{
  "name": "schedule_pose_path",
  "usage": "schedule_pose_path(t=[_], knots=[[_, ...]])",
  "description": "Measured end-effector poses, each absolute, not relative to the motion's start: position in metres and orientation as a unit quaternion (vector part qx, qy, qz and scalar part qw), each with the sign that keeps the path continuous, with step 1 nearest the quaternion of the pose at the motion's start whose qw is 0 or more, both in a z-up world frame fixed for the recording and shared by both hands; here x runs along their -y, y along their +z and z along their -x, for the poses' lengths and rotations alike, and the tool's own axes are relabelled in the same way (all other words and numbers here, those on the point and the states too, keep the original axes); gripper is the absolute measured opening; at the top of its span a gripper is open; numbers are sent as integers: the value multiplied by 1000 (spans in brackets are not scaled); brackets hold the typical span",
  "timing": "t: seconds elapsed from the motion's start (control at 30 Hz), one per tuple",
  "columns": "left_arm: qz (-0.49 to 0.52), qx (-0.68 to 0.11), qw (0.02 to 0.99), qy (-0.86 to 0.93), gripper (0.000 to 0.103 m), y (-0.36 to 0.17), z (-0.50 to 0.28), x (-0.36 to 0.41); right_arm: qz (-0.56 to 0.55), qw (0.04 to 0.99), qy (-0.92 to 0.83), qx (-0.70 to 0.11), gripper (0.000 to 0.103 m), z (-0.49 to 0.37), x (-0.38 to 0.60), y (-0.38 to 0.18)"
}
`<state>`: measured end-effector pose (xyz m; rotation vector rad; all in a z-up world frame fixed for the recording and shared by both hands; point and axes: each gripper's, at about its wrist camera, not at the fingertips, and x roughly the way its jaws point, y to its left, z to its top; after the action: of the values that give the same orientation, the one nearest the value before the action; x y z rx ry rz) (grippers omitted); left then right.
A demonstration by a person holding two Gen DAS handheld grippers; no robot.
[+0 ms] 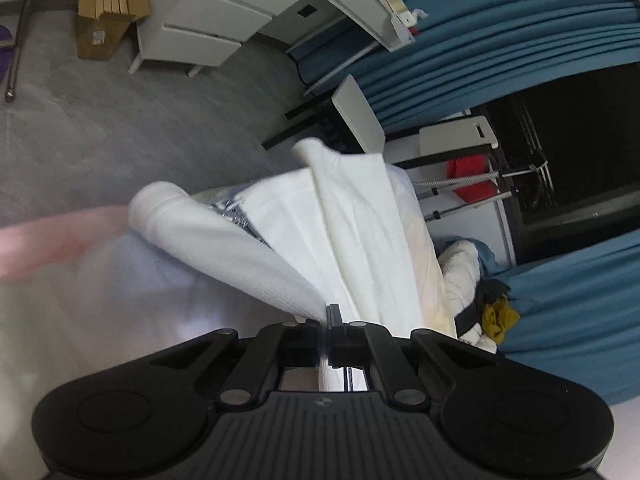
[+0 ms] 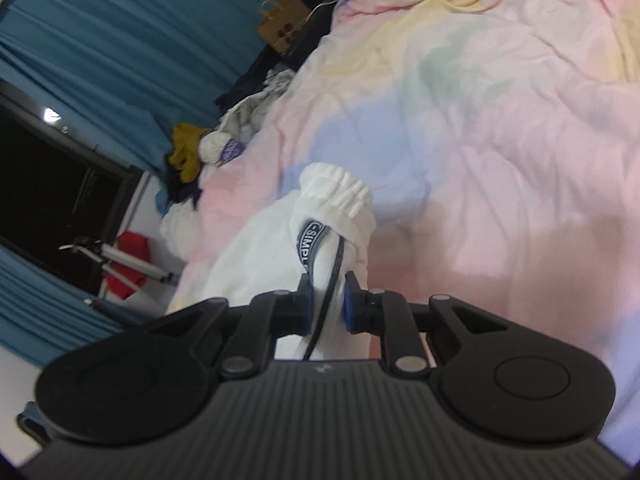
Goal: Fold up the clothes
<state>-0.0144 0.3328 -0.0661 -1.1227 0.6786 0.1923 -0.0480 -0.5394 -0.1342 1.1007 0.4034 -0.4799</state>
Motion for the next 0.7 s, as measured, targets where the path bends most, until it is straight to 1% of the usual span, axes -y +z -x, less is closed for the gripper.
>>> schedule_pose_path(t=[0.2,0.33,0.43,0.5,0.7], knots=[[477,-316,812,114,3,3,-5,-325,-482,827,-204,-205,17,17,546,-79],[449,-326,825,103,3,29,-37,-325,-473,827,-216,-213,18,-16,546,-72],[439,-327,832,91,3,32,-73,-324,-489,814,-237,-206,18,-39,546,-86],[436,-331,834,74,3,24,-110,-325,-489,812,-251,-194,18,-59,547,-96],[437,-351,827,38,3,-27,-260,-325,-486,816,-274,-156,17,-143,551,-134]])
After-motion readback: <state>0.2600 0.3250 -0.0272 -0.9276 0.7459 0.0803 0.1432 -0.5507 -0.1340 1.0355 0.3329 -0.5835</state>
